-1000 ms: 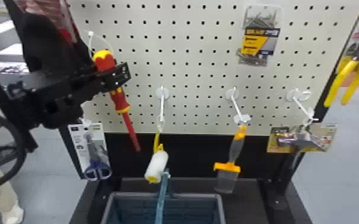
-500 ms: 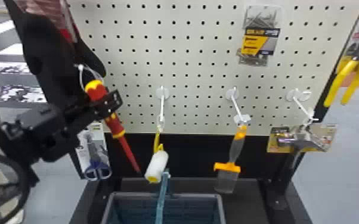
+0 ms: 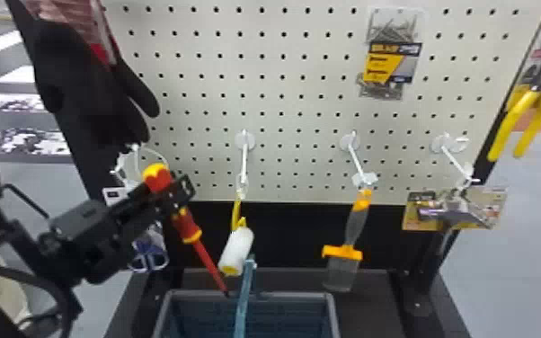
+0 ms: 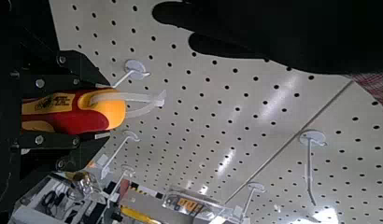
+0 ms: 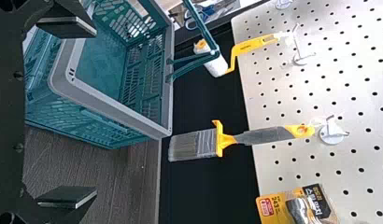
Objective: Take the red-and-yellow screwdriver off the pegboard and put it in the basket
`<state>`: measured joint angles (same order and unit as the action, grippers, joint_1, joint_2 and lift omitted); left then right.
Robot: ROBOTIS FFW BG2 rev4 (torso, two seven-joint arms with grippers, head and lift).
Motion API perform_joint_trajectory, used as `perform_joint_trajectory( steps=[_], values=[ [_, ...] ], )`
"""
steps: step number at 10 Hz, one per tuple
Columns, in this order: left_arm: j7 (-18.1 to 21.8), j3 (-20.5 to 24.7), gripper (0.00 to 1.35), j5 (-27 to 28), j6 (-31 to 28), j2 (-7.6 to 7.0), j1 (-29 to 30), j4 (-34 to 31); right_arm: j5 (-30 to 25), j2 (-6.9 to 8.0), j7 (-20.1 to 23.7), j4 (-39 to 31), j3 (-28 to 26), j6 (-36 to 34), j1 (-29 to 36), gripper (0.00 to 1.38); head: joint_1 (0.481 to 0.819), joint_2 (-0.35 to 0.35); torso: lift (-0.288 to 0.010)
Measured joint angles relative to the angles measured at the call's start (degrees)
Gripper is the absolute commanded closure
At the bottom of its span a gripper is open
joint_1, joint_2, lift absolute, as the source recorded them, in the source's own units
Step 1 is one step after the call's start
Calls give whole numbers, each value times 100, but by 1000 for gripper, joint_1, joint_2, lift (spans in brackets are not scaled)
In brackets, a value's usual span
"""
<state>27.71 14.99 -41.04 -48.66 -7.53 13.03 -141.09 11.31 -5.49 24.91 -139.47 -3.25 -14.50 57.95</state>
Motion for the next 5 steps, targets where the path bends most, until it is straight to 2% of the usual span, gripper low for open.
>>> perform_joint_trajectory(
  steps=[2, 5],
  values=[
    [399, -103, 1148, 398, 355, 134, 177, 417, 12, 5, 13, 34, 0, 28, -8, 108, 549, 0, -100],
    [489, -193, 1148, 715, 844, 177, 495, 676, 28, 19, 25, 83, 0, 67, -16, 108, 549, 0, -100]
  ],
)
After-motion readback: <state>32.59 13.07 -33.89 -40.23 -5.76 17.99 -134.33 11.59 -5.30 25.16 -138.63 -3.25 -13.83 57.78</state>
